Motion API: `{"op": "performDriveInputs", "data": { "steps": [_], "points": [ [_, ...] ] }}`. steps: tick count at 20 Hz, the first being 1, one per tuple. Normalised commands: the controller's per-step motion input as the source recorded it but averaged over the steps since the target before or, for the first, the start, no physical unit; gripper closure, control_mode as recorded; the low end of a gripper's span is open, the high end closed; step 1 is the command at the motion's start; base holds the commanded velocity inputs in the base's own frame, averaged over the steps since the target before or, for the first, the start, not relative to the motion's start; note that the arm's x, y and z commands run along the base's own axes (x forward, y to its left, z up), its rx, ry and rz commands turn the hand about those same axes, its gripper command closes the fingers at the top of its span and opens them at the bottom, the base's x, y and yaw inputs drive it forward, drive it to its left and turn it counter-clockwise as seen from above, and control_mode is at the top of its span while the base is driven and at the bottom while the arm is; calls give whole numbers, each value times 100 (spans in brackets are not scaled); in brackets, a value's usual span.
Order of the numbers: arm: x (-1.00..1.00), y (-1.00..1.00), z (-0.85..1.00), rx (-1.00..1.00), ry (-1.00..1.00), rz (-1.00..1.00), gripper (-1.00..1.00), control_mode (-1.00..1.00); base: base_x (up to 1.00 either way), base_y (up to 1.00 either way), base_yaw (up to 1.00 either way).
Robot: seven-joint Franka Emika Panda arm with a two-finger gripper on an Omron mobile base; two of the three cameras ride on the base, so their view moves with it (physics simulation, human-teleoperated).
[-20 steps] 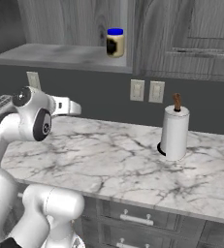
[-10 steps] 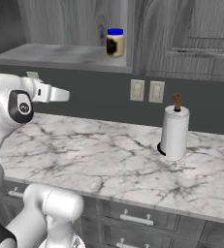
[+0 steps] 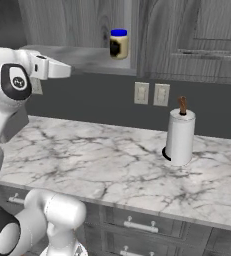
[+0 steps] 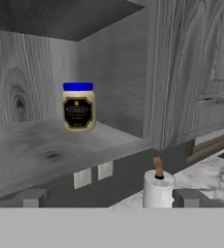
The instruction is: Collect the turmeric, mayonnaise, and shaker from the cabinet and place them next to the stove.
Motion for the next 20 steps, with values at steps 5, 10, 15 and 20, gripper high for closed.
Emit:
{"op": "performDriveInputs", "data": {
  "steps": [5,10,15,20],
  "points": [
    [0,-3,50,0,-5,0,-100,-100,0,0,0],
    [0,0,19,0,0,0,-100,-100,0,0,0],
    [0,0,4,0,0,0,-100,-100,0,0,0],
    [14,0,0,0,2,0,-100,-100,0,0,0]
  ]
}}
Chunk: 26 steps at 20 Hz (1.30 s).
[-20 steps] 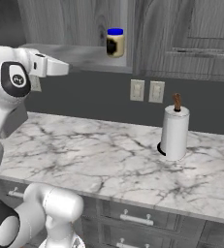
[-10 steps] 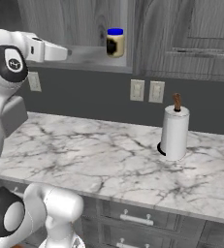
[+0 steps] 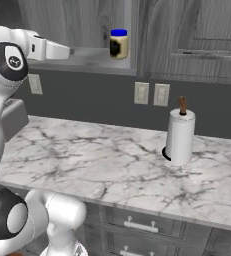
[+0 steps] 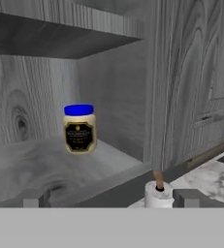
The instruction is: Collect the turmeric, mayonnaise, and shaker from the cabinet and place them next to the stove.
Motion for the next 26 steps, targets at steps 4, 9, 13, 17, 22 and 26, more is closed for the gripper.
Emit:
{"op": "performDriveInputs", "data": {
  "steps": [4,9,13,17,22,26],
  "points": [
    [53,1,1,0,11,0,-100,-100,0,0,0],
    [52,5,7,0,8,0,-100,-100,0,0,0],
    [39,-1,7,0,3,0,-100,-100,0,0,0],
    [41,-18,1,9,0,0,-100,-100,0,0,0],
    [35,-24,0,17,-2,0,-100,-100,0,0,0],
    [24,-30,6,16,-9,0,-100,-100,0,0,0]
  ]
}}
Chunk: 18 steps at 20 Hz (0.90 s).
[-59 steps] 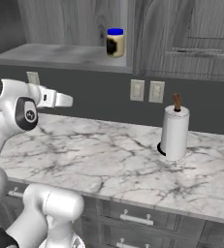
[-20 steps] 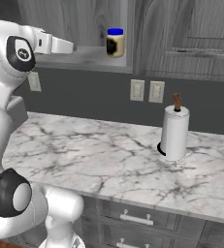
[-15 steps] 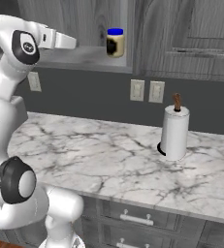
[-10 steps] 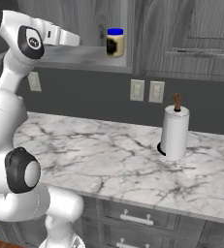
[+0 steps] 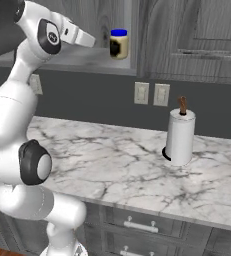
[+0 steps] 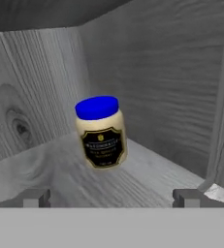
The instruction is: Collect the turmeric, mayonnaise, and shaker from the cabinet and place them next to the stove.
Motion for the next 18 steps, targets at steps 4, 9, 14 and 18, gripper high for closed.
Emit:
{"op": "performDriveInputs", "data": {
  "steps": [4,9,14,18],
  "points": [
    [5,-17,4,1,-21,0,-100,-100,0,0,0],
    [2,-7,0,0,-30,2,-100,-100,0,0,0],
    [7,0,0,-4,-13,1,-100,-100,0,0,0],
    [20,-1,0,-13,-1,0,-100,-100,0,0,0]
  ]
}}
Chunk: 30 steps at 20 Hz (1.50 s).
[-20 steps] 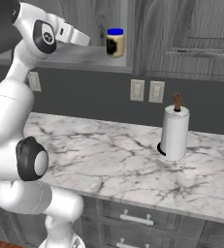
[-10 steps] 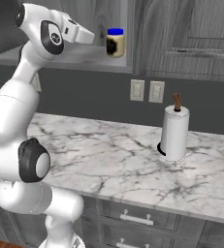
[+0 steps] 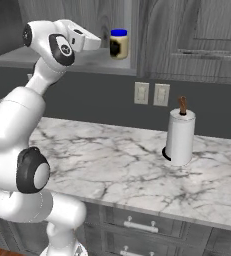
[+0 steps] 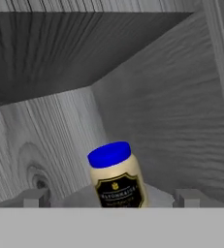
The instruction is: Collect the turmeric, mayonnaise, and shaker from the cabinet and place them next to the stove.
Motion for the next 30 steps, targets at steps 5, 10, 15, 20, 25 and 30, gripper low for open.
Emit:
{"op": "performDriveInputs", "data": {
  "steps": [5,10,15,20,25,30],
  "points": [
    [17,0,0,-15,0,0,-100,-100,0,0,0],
    [7,0,-3,-3,0,0,-100,-100,0,0,0],
    [17,-2,-8,0,0,0,-100,-100,0,0,0],
    [19,-10,0,0,0,0,-100,-100,0,0,0],
    [13,-20,0,0,0,0,-100,-100,0,0,0],
    [12,-16,0,0,2,0,-100,-100,0,0,0]
  ]
}}
